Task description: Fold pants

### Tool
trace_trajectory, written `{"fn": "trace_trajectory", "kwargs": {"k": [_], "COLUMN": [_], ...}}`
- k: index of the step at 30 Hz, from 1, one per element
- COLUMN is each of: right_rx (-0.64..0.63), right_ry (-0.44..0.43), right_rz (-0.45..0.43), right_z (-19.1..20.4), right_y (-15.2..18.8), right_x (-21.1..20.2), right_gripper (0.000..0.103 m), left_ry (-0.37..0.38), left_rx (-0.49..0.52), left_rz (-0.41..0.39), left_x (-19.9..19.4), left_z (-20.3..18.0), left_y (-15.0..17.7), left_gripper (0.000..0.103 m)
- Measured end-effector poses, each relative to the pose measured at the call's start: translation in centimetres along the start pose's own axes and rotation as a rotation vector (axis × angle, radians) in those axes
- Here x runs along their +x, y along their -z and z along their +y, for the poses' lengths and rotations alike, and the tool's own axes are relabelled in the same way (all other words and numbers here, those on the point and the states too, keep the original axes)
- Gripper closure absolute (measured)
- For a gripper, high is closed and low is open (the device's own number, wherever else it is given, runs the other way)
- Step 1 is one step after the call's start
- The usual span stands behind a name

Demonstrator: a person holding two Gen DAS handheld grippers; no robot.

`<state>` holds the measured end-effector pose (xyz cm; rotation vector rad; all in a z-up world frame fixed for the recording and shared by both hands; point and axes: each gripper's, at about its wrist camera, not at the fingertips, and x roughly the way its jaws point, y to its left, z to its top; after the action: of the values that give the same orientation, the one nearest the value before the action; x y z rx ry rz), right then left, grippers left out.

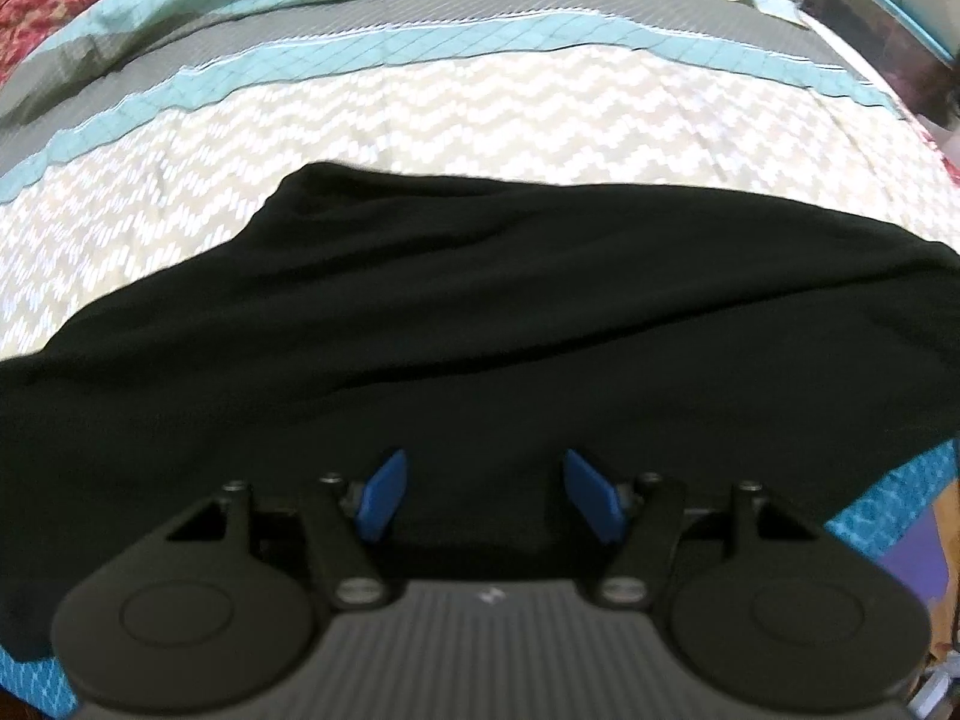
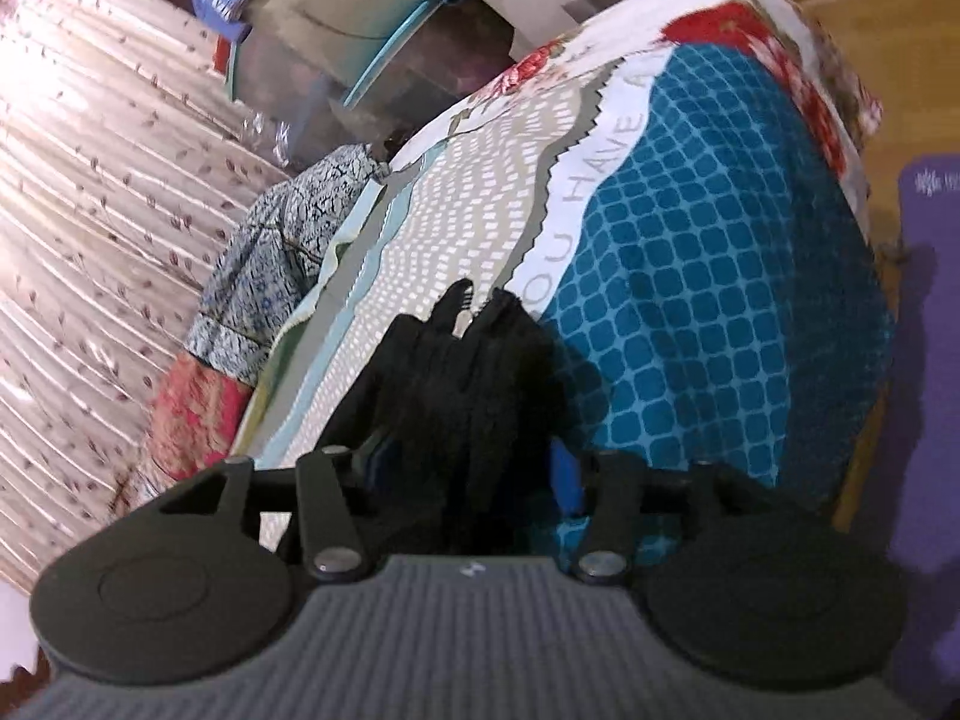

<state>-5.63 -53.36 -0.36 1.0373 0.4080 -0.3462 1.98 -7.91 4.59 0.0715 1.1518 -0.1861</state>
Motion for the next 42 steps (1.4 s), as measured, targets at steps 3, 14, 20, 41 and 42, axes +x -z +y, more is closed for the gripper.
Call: {"fn": "trace_trajectory", "kwargs": {"k": [3,14,20,41,42], "right_rx": [0.011,-0.364,-0.65,-0.499,-0.506], "right_ry": [-0.026,0.062,-0.118,-0.018,-0.013], "right_rz": [0.004,-0.181,0.01,0.235,0.231], "right_z": [-0.5,5.8,13.1,10.4,10.4], "right_y": [-0.2,0.1,2.9,9.4,9.5], "right_x": [0.0,-5.3,-2.6,1.4,1.5], "right_gripper": [0.048,0.047,0.047,0.046,0.046], "left_ry": [-0.005,-0.002,-0.146,-0.115,-0.14], "left_rx": [0.033,0.015,0.016,0.27,0.264], "left_rz": [-0.01,0.033,-0.196,-0.183,-0.193], "left_x": [0.1,2.2,-1.3,7.7,7.8], "left_z": [-1.1,-0.1,5.3,8.6,8.5], "left_y": [-0.1,-0.3,-6.1,-9.6,-9.8], "left_gripper": [0.034,0.031,0.03,0.088,0.088]}}
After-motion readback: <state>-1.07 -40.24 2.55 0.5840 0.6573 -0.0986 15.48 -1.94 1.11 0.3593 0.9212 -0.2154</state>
